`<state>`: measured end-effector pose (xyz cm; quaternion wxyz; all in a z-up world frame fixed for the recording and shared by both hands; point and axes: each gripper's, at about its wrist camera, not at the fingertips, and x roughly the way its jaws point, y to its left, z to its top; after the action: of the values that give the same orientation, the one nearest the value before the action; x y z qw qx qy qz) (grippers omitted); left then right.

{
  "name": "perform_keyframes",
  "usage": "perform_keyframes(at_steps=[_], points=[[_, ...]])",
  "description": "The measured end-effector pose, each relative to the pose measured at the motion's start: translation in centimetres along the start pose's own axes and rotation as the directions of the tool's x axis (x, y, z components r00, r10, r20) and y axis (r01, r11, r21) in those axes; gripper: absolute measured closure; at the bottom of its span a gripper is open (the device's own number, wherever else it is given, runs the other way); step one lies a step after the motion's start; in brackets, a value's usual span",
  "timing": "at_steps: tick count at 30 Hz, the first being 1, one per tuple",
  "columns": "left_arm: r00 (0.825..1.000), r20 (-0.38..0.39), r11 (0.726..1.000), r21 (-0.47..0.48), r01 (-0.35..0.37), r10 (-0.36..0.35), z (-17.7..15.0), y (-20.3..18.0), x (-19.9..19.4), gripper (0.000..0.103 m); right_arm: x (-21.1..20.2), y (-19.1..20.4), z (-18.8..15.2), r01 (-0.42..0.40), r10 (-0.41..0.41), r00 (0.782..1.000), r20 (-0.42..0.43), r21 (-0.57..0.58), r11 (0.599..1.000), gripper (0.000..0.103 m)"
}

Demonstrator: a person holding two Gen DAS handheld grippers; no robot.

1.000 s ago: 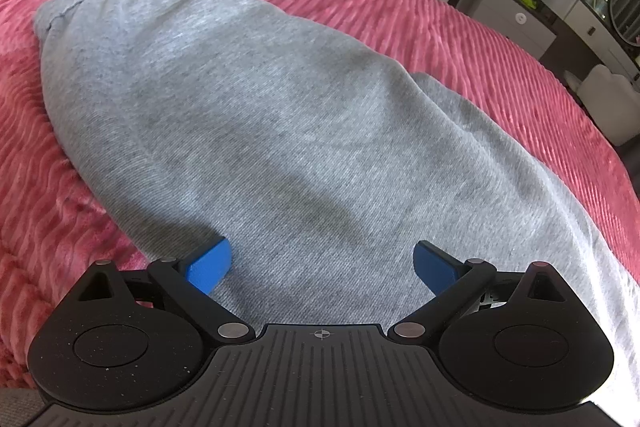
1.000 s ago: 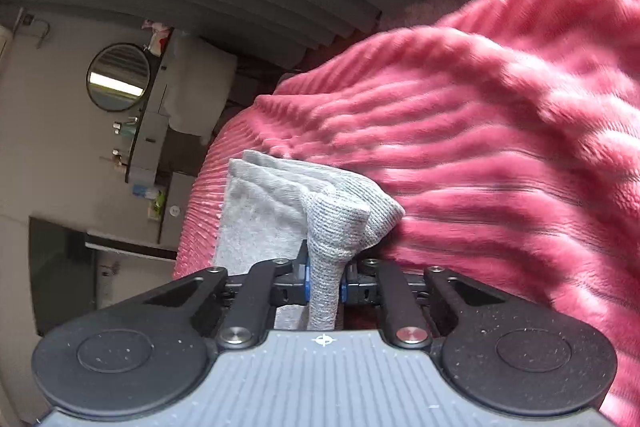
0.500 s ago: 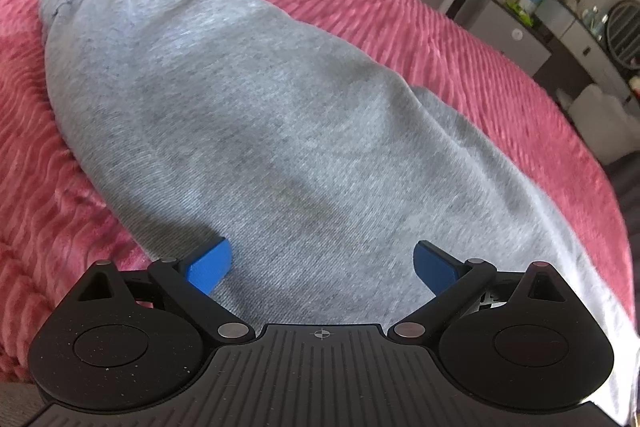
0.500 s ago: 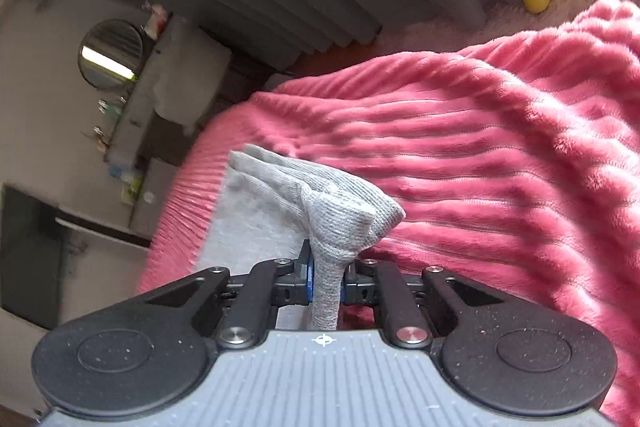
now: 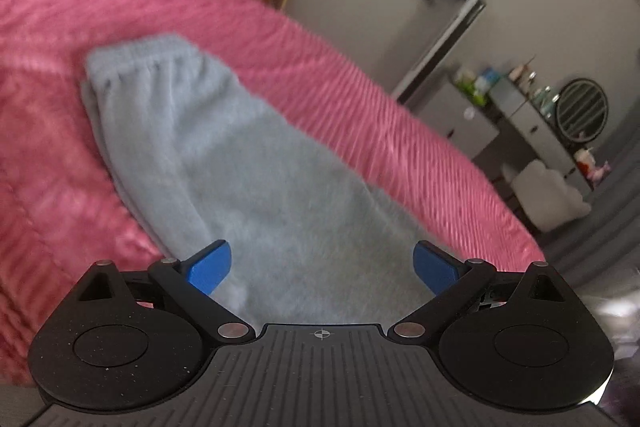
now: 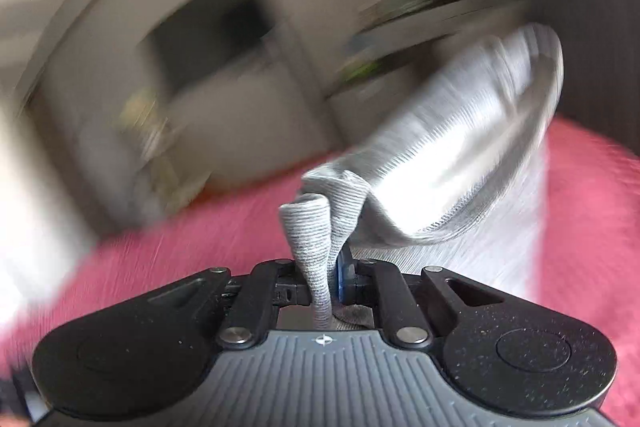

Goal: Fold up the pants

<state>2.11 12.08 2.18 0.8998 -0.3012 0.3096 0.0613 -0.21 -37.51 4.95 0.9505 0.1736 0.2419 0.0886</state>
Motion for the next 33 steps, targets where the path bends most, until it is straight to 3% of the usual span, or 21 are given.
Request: perform_keyframes(at_steps=[2, 3, 5, 6, 7, 8, 10, 13, 15, 16, 17, 18, 19, 20, 21, 24, 27, 28, 31, 33], points=[[1.000, 0.024, 1.000, 0.008, -0.001, 0.001, -0.3, 0.6, -0.5, 0.003, 4.0, 5.0, -4.3, -0.036, 0.017, 0.993, -0.115, -0.160, 0.986, 0.093], [1.000, 0.020, 1.000, 0.014, -0.002, 0.002, -0.5, 1.0, -0.4, 0.003, 6.8, 7.1, -7.4, -0.058, 0.008, 0.976, -0.217, -0.227, 0.972, 0.093], [0.999, -0.050, 1.000, -0.021, -0.005, 0.004, -0.7, 1.9, 0.4, 0.003, 10.7, 9.2, -12.2, -0.053, -0.076, 0.920, -0.384, -0.315, 0.948, 0.091], [0.997, -0.075, 0.998, -0.054, 0.013, -0.017, -0.6, 2.4, 0.9, 0.003, 10.6, 10.5, -13.8, -0.022, -0.117, 0.943, -0.313, -0.406, 0.913, 0.089], [0.997, -0.080, 0.997, -0.075, 0.017, -0.023, -0.4, 2.8, 1.4, 0.003, 10.6, 11.4, -14.0, -0.020, -0.140, 0.946, -0.293, -0.482, 0.876, 0.089], [0.996, -0.081, 0.996, -0.087, 0.014, -0.021, -0.3, 2.9, 1.7, 0.003, 10.6, 11.7, -13.7, -0.028, -0.145, 0.943, -0.301, -0.503, 0.864, 0.090], [0.996, -0.082, 0.997, -0.072, 0.010, -0.016, -0.3, 2.9, 2.3, 0.003, 10.3, 11.2, -12.4, -0.037, -0.126, 0.942, -0.311, -0.468, 0.883, 0.092], [0.993, -0.114, 0.998, -0.053, 0.029, -0.034, -0.6, 2.6, 3.6, 0.003, 8.8, 11.8, -11.7, -0.039, -0.084, 0.960, -0.268, -0.423, 0.905, 0.092], [0.989, -0.138, 0.997, -0.070, 0.036, -0.046, -0.8, 2.8, 4.2, 0.003, 8.8, 11.9, -12.3, -0.058, -0.081, 0.954, -0.288, -0.442, 0.895, 0.075], [0.989, -0.141, 0.996, -0.084, 0.043, -0.055, -0.8, 2.9, 4.3, 0.003, 9.5, 11.7, -12.4, -0.075, -0.081, 0.940, -0.333, -0.431, 0.899, 0.068], [0.988, -0.141, 0.994, -0.093, 0.049, -0.062, -1.0, 3.1, 4.3, 0.003, 9.6, 11.4, -12.3, -0.083, -0.081, 0.923, -0.375, -0.402, 0.912, 0.058], [0.988, -0.142, 0.994, -0.099, 0.055, -0.069, -1.1, 3.3, 4.2, 0.003, 9.4, 11.3, -12.0, -0.095, -0.052, 0.923, -0.381, -0.357, 0.929, 0.046], [0.987, -0.144, 0.993, -0.098, 0.059, -0.073, -1.2, 3.2, 4.2, 0.003, 8.6, 10.9, -11.2, -0.127, 0.011, 0.928, -0.372, -0.291, 0.948, 0.037], [0.986, -0.147, 0.994, -0.088, 0.061, -0.074, -1.3, 3.0, 4.2, 0.003, 7.7, 10.2, -10.2, -0.151, 0.071, 0.935, -0.348, -0.210, 0.966, 0.017], [0.985, -0.153, 0.995, -0.069, 0.065, -0.075, -1.4, 2.7, 4.2, 0.003, 6.7, 9.2, -9.2, -0.160, 0.114, 0.947, -0.302, -0.132, 0.978, 0.009], [0.980, -0.168, 0.993, 0.034, 0.114, -0.107, -1.7, 0.5, 3.8, 0.003, 4.0, 4.7, -6.3, -0.166, 0.185, 0.973, -0.140, 0.138, 0.977, 0.006], [0.953, -0.212, 0.959, 0.134, 0.249, -0.218, -2.7, -3.3, 3.2, 0.003, 2.5, -0.7, -5.1, -0.121, 0.156, 0.987, -0.049, 0.416, 0.901, 0.006], [0.933, -0.241, 0.936, 0.163, 0.312, -0.269, -3.1, -4.9, 3.4, 0.003, 2.2, -2.6, -4.9, -0.100, 0.132, 0.991, -0.032, 0.486, 0.868, 0.006], [0.893, -0.296, 0.898, 0.181, 0.401, -0.339, -4.3, -8.5, 4.6, 0.003, 2.0, -5.7, -5.1, 0.030, 0.016, 0.997, -0.078, 0.547, 0.836, 0.006], [0.881, -0.332, 0.894, 0.183, 0.410, -0.336, -5.2, -9.9, 6.1, 0.003, 1.9, -7.2, -6.0, 0.060, -0.011, 0.996, -0.089, 0.565, 0.823, 0.006]])
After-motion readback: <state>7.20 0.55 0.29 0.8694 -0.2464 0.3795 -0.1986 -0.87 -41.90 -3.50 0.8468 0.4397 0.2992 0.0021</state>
